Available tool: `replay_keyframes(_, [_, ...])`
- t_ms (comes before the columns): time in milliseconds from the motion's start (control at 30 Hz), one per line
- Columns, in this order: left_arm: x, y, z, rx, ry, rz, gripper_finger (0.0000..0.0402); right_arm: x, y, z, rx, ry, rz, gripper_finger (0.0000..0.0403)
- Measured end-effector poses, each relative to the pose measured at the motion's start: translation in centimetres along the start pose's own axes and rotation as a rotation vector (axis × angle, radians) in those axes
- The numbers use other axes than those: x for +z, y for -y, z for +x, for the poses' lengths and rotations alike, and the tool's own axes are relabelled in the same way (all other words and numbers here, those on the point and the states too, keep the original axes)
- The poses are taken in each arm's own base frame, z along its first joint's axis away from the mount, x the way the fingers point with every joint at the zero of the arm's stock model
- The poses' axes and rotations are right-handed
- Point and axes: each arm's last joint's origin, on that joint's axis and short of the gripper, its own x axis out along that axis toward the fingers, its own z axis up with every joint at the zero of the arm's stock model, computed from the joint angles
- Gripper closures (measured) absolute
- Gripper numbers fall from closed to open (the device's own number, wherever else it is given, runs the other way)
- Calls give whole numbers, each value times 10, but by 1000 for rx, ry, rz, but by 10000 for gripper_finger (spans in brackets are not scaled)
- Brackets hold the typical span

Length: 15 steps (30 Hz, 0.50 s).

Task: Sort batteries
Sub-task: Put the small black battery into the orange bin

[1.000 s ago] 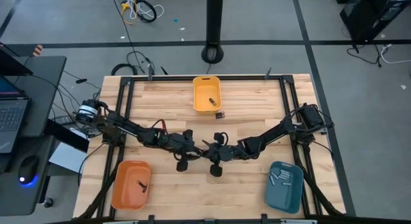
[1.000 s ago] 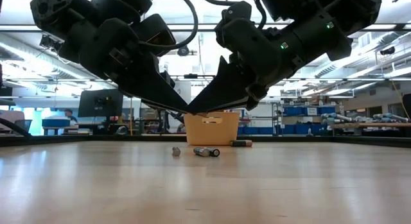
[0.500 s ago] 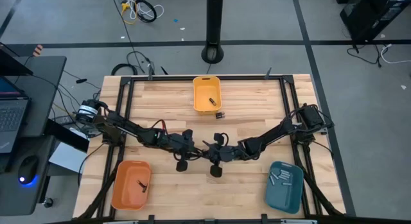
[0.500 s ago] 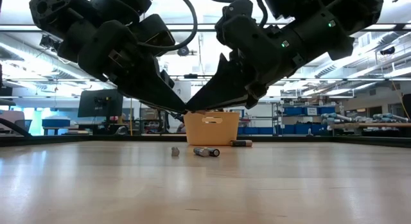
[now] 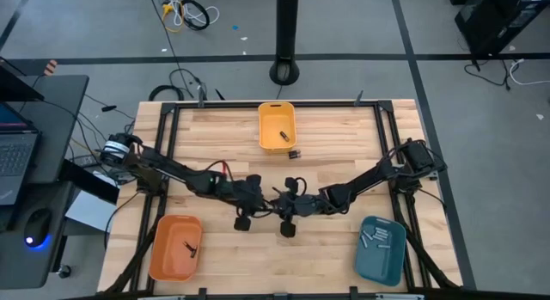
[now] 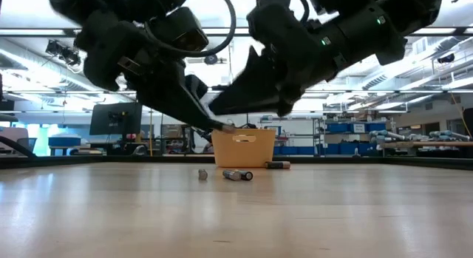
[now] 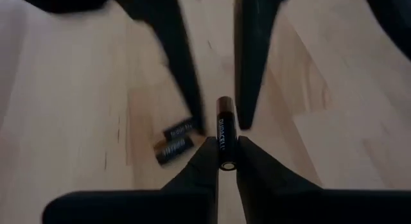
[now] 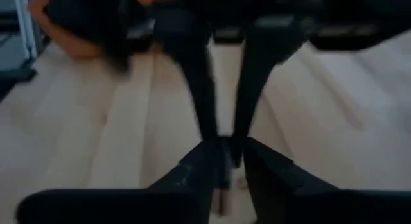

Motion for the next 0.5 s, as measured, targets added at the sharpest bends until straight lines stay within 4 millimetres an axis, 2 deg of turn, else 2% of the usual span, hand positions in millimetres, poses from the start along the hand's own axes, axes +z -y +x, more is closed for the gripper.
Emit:
replay_keyframes(100, [10,1,-8,-6,-98,35,364,3,0,-3,-24,5,-18,281])
replay_keyframes(233, [27,3,-28,-23,-220,57,364,11,1,-12,-46,3,-48,244])
replay_keyframes(500, [47,29,-89,-98,-558,-29,364,16,7,-25,-135,-59,-89,209])
